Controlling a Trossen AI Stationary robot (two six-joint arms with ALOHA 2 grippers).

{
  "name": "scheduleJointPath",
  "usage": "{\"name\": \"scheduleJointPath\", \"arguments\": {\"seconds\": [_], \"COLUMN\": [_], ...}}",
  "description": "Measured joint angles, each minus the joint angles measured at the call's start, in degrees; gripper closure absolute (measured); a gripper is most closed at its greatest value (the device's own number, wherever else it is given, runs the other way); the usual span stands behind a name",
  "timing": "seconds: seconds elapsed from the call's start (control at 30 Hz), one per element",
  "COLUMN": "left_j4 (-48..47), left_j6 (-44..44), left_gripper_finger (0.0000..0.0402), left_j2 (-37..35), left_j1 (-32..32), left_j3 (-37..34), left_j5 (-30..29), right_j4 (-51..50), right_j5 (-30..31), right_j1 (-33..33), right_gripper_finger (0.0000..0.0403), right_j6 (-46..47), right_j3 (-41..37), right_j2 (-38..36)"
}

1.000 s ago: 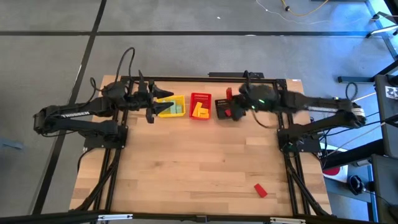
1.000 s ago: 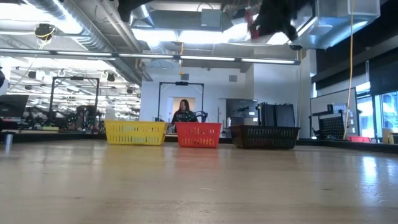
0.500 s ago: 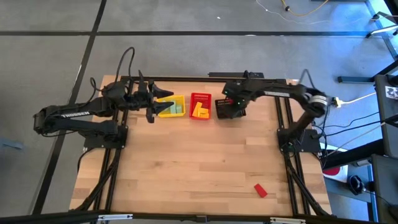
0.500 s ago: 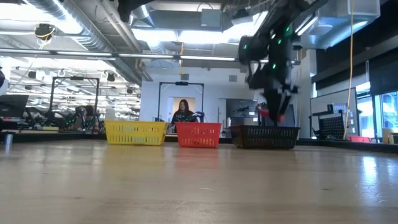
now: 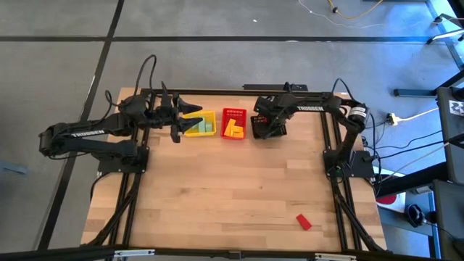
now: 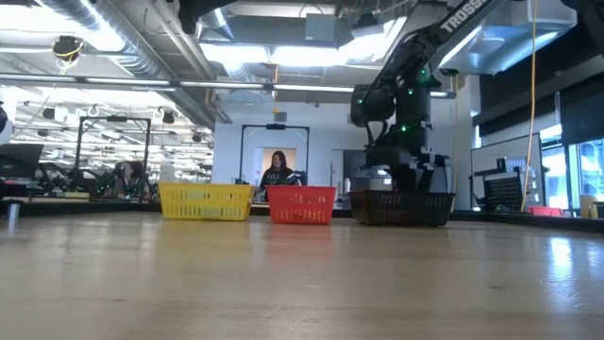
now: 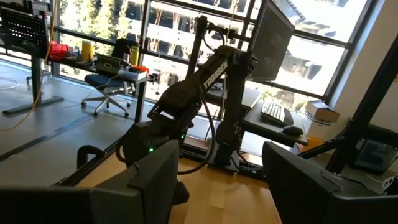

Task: Sort & place blocks by color
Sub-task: Put the left red block into the black basket, then put the red block into the black basket

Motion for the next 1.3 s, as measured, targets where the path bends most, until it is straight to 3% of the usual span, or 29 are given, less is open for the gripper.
{"name": "scheduleJointPath", "arguments": {"seconds": [0.07,0.3,0.43,0.53,0.67,0.83,0.97,1.1,1.3], "left_j4": [0.0,0.0,0.0,-0.1,-2.0,-4.7,-5.9,-6.1,-6.1], "left_j6": [0.0,0.0,0.3,0.2,-0.4,-2.8,-2.7,-2.7,-2.7], "left_gripper_finger": [0.0179,0.0179,0.0179,0.0179,0.0179,0.0179,0.0179,0.0179,0.0179], "left_j2": [0.0,0.0,0.0,0.0,0.0,0.0,0.0,0.0,0.0], "left_j1": [0.0,0.0,0.0,0.0,0.0,0.0,0.0,0.0,0.0], "left_j3": [0.0,0.0,0.0,0.0,0.0,0.0,0.0,0.0,0.0], "left_j5": [0.0,0.0,0.0,0.0,0.0,0.3,-0.1,-2.4,-3.8], "right_j4": [0.0,-0.3,-0.4,0.3,3.3,8.1,9.5,6.6,-0.2], "right_j5": [0.0,-0.1,2.3,6.5,7.2,5.8,1.1,-4.8,-6.7], "right_j1": [0.0,0.0,0.7,3.1,8.1,14.7,19.0,24.0,34.4], "right_gripper_finger": [0.0281,0.011,0.0059,0.0052,0.0058,0.0063,0.0063,0.0063,0.0063], "right_j6": [0.0,-0.1,0.4,0.3,-0.6,-2.1,-3.1,3.3,17.8], "right_j3": [0.0,0.0,0.0,0.0,0.0,0.0,0.0,0.0,0.0], "right_j2": [0.0,0.0,-1.7,-5.2,-12.0,-21.0,-26.6,-30.1,-30.8]}}
